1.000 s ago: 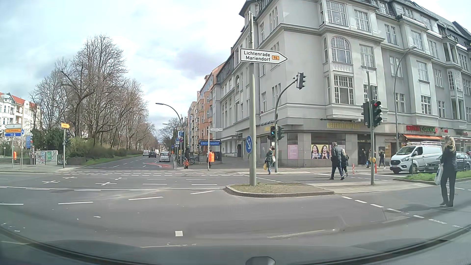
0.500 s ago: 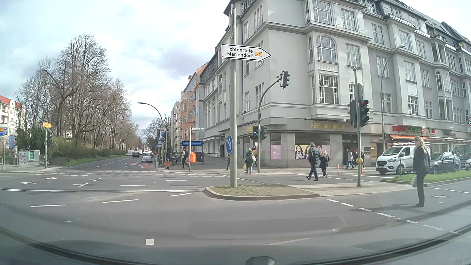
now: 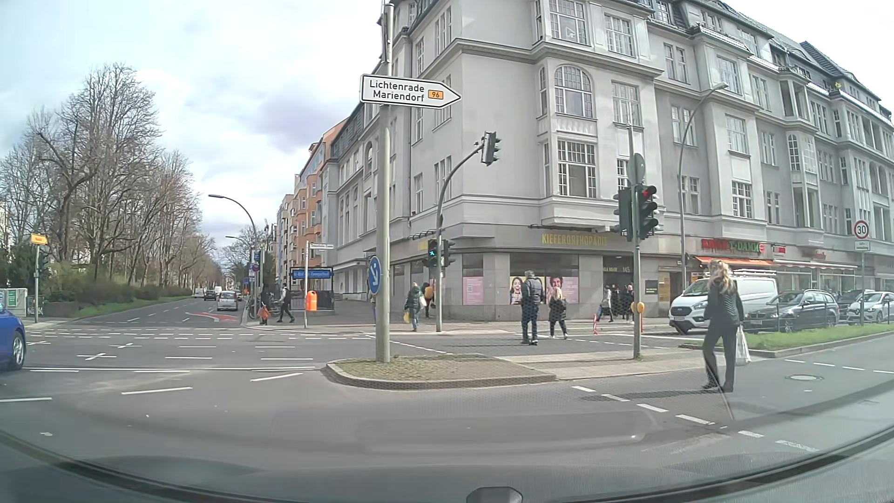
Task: Follow the waypoints while adhering to traffic rules and regulations
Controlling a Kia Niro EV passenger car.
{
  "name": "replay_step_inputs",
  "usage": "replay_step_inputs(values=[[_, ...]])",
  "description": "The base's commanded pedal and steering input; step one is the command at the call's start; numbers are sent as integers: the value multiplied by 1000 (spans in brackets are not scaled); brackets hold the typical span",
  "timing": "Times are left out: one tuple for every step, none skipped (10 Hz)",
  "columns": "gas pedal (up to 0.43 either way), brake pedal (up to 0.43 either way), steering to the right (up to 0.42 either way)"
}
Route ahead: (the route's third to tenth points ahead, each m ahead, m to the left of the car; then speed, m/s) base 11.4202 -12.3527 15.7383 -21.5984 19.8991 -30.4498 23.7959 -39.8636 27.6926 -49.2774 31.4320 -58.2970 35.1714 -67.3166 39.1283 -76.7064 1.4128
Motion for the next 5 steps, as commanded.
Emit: replay_step_inputs(values=[[118,0,691],[138,0,690],[157,0,690],[157,0,690],[157,0,688]])
